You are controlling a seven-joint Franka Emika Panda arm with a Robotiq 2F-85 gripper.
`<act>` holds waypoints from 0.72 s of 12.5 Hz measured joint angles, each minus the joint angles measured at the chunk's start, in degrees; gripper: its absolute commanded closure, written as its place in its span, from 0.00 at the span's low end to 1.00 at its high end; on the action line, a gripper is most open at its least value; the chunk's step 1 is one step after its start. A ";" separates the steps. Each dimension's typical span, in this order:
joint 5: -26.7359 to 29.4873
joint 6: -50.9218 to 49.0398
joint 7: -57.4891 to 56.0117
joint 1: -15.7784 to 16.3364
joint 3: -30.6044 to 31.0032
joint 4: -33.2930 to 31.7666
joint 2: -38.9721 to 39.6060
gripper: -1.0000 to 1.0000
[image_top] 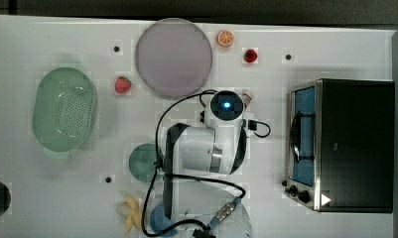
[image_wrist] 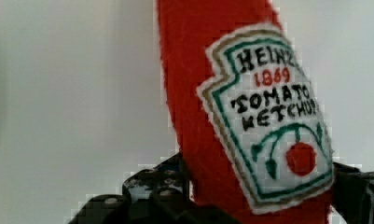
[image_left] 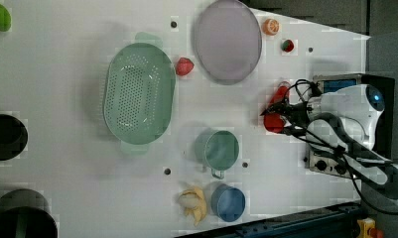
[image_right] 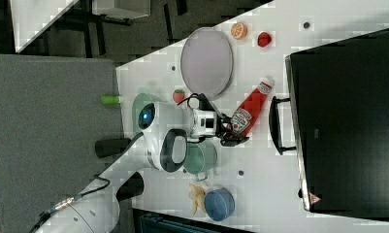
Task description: Pick Ketchup from oven and place it on table.
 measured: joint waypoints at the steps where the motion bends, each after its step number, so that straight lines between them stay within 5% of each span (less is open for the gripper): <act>1: 1.86 0.08 -0.01 0.37 0.26 -0.34 0.10 0.00; 6: 0.08 -5.23 -0.05 1.78 0.91 0.22 -5.88 0.00; 9: -0.14 -15.39 -0.07 2.14 1.06 7.61 -12.69 0.00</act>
